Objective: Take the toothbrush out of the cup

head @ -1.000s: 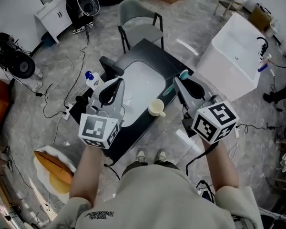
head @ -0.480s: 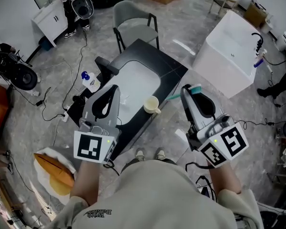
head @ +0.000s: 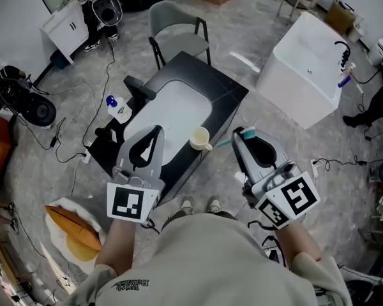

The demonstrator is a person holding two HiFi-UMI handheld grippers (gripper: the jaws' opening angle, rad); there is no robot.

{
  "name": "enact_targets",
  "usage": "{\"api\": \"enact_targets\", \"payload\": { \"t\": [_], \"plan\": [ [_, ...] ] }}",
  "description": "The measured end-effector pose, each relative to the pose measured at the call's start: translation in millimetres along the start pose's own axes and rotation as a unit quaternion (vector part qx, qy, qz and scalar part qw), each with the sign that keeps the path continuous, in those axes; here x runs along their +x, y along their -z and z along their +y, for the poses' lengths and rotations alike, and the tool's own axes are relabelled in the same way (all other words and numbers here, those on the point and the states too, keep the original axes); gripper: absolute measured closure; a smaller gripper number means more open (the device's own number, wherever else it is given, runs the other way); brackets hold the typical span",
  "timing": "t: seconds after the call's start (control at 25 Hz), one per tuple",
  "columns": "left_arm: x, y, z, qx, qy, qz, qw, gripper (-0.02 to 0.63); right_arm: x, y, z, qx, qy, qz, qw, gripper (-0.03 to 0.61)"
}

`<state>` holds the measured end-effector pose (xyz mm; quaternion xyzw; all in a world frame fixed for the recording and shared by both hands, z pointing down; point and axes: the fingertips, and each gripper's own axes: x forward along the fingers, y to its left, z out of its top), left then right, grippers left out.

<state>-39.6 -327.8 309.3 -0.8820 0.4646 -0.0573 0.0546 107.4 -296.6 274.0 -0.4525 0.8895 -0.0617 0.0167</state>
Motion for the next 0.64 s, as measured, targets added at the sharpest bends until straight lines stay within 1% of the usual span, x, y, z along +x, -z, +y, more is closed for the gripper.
{"api": "enact_targets", "payload": {
  "t": [0.36, 0.48, 0.64],
  "plan": [
    [1.2, 0.5, -2.0, 0.003, 0.004, 0.001, 1.0000, 0.612, -0.4, 1.1, -8.0, -0.002, 0.008, 0.000, 1.000, 0.557],
    [2.2, 1.3, -1.8, 0.000, 0.006, 0.004, 1.0000, 0.612, 4.0, 0.3, -7.5, -0.007, 0.004, 0.003, 1.000, 0.557],
    [3.8, 1.6, -1.8, 0.019, 0.014, -0.002, 0.9997, 0.612, 9.2, -0.3, -5.0, -0.015, -0.004, 0.006, 1.000, 0.557]
  ]
}}
